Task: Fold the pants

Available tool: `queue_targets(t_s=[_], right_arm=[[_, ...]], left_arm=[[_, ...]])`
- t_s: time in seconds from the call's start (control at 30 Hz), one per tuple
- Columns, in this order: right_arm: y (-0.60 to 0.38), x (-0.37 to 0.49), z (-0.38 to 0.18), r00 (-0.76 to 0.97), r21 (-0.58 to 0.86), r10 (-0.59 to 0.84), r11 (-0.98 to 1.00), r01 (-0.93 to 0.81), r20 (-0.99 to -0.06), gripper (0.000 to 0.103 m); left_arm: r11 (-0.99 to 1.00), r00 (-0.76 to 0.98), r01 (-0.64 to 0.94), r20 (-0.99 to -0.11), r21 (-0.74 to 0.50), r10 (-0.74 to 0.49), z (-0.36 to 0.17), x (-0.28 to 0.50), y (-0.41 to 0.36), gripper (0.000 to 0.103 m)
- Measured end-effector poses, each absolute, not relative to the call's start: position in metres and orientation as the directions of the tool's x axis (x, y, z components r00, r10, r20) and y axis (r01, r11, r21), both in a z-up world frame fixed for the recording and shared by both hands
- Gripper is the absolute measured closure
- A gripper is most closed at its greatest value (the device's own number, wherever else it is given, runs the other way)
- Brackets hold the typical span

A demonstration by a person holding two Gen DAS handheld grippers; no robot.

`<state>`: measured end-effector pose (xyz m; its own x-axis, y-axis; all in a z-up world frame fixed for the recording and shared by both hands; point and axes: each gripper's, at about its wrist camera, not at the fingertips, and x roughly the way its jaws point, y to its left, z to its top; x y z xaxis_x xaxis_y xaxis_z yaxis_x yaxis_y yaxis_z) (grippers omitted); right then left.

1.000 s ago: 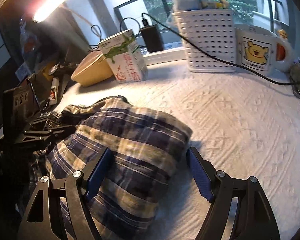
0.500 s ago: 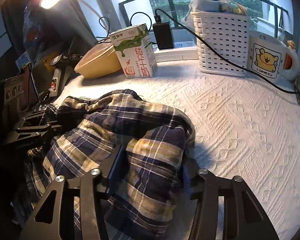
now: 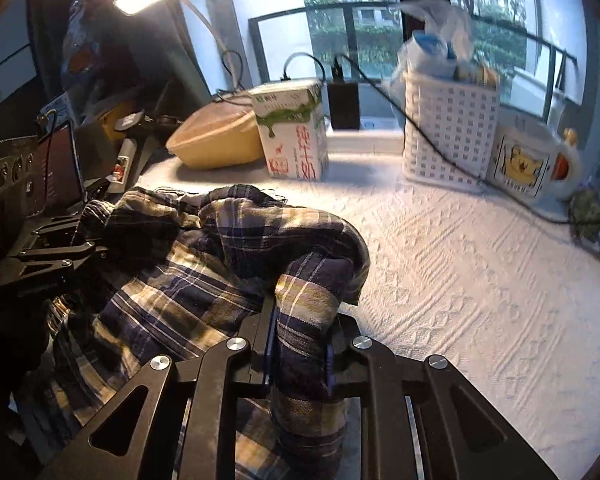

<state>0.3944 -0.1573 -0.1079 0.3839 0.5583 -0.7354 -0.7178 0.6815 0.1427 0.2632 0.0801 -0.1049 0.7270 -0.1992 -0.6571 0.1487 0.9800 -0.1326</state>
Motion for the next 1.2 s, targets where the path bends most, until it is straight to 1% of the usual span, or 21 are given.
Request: queue_targets(t_s=[0.1,0.33,0.5,0.7,0.9,1.2], right_arm=[[-0.159,0.383,-0.095,0.412,0.118,0.561,0.682,-0.722,-0.718,0.085],[-0.162,0.355,-0.062,0.461,0.071,0.575,0.673,-0.736,-0.676,0.085],[-0.165,0.331,-0.040,0.502,0.033,0.584,0.673,-0.739,-0.638,0.085],[-0.170,0.296,-0.010,0.554,-0.016,0.596,0.672,-0.740,-0.582,0.085],[-0.175,0.266,0.017,0.591,-0.033,0.616,0.677,-0.735,-0.521,0.085],[-0.173,0.218,0.058,0.619,-0.081,0.657,0.655,-0.751,-0.431,0.085]], left_arm=[[0.981,0.749,0.149,-0.634,-0.124,-0.193,-0.094,0.252,0.078,0.087],[0.990,0.804,0.131,-0.578,-0.057,-0.139,-0.069,0.221,0.070,0.087],[0.990,0.838,0.129,-0.527,-0.053,-0.137,-0.052,0.197,0.071,0.087],[0.991,0.881,0.130,-0.455,-0.032,-0.130,-0.030,0.169,0.070,0.087],[0.992,0.912,0.127,-0.391,-0.011,-0.121,-0.008,0.138,0.070,0.087],[0.995,0.953,0.093,-0.293,0.021,-0.082,0.023,0.093,0.080,0.087]])
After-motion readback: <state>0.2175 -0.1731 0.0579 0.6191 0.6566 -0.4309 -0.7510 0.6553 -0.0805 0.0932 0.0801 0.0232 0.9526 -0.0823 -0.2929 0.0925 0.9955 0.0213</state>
